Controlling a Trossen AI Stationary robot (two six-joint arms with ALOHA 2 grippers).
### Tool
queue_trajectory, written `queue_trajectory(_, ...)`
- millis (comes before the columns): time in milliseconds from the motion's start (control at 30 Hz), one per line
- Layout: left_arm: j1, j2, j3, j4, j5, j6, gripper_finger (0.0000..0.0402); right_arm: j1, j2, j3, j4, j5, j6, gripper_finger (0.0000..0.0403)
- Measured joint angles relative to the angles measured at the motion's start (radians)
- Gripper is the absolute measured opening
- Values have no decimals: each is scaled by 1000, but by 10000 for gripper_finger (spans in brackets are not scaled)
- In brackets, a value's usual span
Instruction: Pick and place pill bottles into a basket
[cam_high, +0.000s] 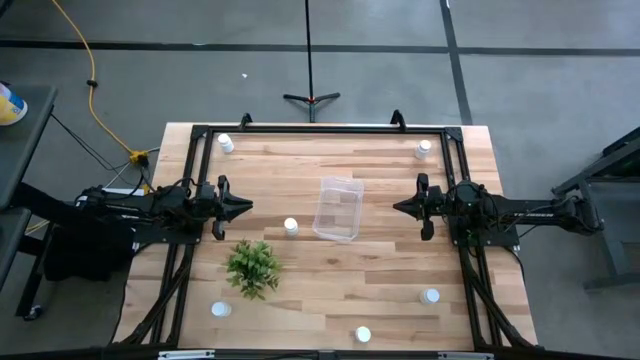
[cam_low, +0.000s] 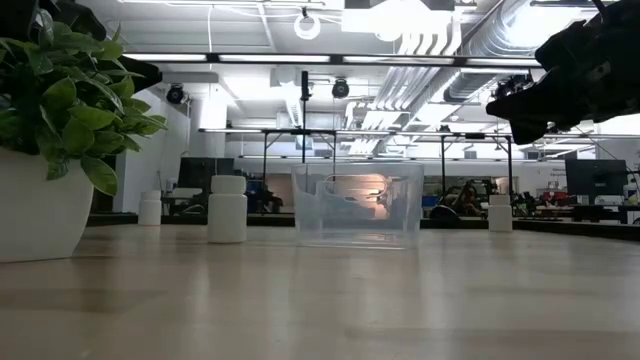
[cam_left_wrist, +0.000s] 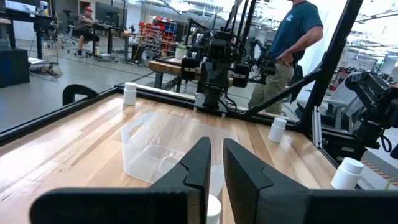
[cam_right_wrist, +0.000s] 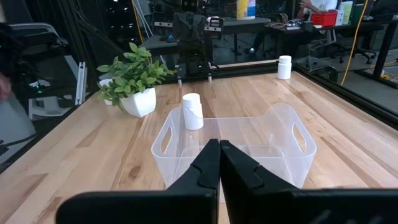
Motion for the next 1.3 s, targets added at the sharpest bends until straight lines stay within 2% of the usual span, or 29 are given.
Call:
queue_trajectory(433, 0, 0, 0, 0, 0, 2, 79, 0, 0, 0, 0, 0, 0, 0)
queue_trajectory(600, 0, 0, 0, 0, -9, 72, 79, 0, 0, 0, 0, 0, 0, 0)
queue_trajectory(1100, 0, 0, 0, 14, -8, 61, 79, 0, 0, 0, 0, 1, -25, 0)
queue_trajectory(1200, 0, 0, 0, 10, -7, -12, 79, 0, 0, 0, 6, 0, 24, 0)
queue_trajectory(1300, 0, 0, 0, 9, -54, -40, 79, 0, 0, 0, 41, 21, 160, 0)
